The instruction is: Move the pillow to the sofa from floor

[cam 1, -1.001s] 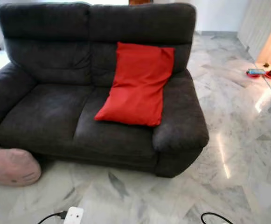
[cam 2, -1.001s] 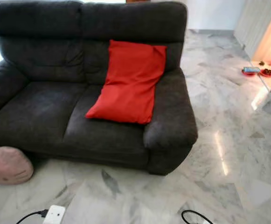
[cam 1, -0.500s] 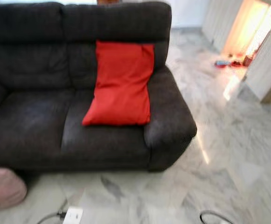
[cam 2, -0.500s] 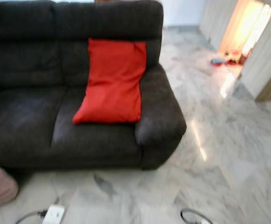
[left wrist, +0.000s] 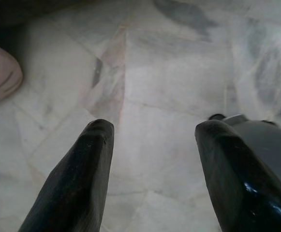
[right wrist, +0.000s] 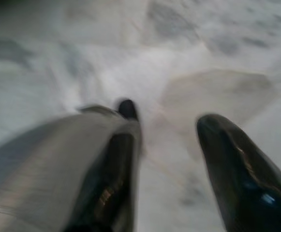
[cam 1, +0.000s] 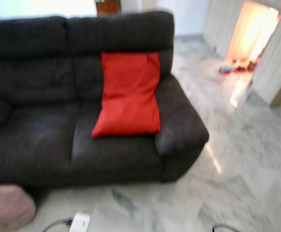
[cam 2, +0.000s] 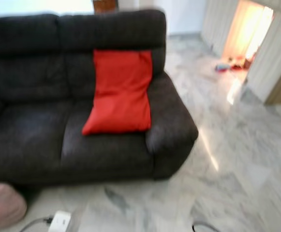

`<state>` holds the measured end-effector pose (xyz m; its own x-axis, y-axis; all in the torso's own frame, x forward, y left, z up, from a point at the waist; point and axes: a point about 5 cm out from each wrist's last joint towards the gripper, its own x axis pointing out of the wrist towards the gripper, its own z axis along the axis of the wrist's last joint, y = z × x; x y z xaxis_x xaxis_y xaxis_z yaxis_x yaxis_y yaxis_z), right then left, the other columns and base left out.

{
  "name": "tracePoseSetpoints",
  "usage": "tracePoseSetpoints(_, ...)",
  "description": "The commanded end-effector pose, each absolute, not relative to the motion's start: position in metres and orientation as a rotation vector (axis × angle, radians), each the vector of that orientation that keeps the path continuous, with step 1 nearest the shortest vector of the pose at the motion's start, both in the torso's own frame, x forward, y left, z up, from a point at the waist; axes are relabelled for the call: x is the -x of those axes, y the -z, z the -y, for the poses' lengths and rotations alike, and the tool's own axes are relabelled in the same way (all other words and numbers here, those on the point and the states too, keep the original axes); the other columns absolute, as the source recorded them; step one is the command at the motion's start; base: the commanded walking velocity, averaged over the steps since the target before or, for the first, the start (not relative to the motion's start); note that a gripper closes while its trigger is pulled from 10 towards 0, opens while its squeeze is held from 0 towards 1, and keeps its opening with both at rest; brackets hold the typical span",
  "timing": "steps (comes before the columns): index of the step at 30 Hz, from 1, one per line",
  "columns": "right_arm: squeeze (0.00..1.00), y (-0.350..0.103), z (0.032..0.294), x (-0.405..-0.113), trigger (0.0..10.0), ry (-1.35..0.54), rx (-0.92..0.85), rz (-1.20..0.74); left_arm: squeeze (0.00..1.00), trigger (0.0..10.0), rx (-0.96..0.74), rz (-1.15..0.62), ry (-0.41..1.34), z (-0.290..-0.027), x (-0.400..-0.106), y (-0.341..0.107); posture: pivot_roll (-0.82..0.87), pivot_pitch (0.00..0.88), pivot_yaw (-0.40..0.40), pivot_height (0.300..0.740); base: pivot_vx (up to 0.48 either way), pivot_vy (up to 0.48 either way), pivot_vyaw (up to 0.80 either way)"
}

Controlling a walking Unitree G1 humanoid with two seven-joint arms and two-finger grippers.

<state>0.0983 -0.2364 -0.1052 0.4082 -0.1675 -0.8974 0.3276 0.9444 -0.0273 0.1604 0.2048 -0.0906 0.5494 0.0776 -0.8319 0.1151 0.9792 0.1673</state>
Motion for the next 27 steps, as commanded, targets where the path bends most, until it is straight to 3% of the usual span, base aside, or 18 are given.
tracePoseSetpoints(1, 0.0, 0.1028, 0.2391, -0.1044, 10.0, 0.32, -0.162, -1.081, 0.0, 10.0, -0.221, -1.016, 0.039, -0.204, -0.1535, 0.0937, -0.09, 0.037, 0.029, 0.74, 0.0, 0.454, 0.0)
tracePoseSetpoints(7, 0.0, 0.1032, 0.238, -0.1038, 10.0, 0.321, -0.166, -1.082, 0.0, 10.0, -0.227, -1.019, 0.048, -0.2045, -0.1533, 0.0937, -0.1, 0.034, 0.034, 0.74, 0.0, 0.455, 0.0)
tracePoseSetpoints(22, 0.0, 0.1025, 0.2386, -0.1064, 10.0, 0.327, -0.177, -1.077, 0.0, 10.0, -0.222, -1.013, 0.039, -0.2048, -0.1558, 0.0927, -0.09, 0.071, 0.024, 0.74, 0.0, 0.043, 0.0)
tracePoseSetpoints(27, 0.0, 0.1022, 0.2394, -0.1066, 10.0, 0.319, -0.165, -1.08, 0.0, 10.0, -0.22, -1.015, 0.04, -0.2038, -0.156, 0.0929, -0.09, 0.077, 0.02, 0.74, 0.0, 0.311, -0.64)
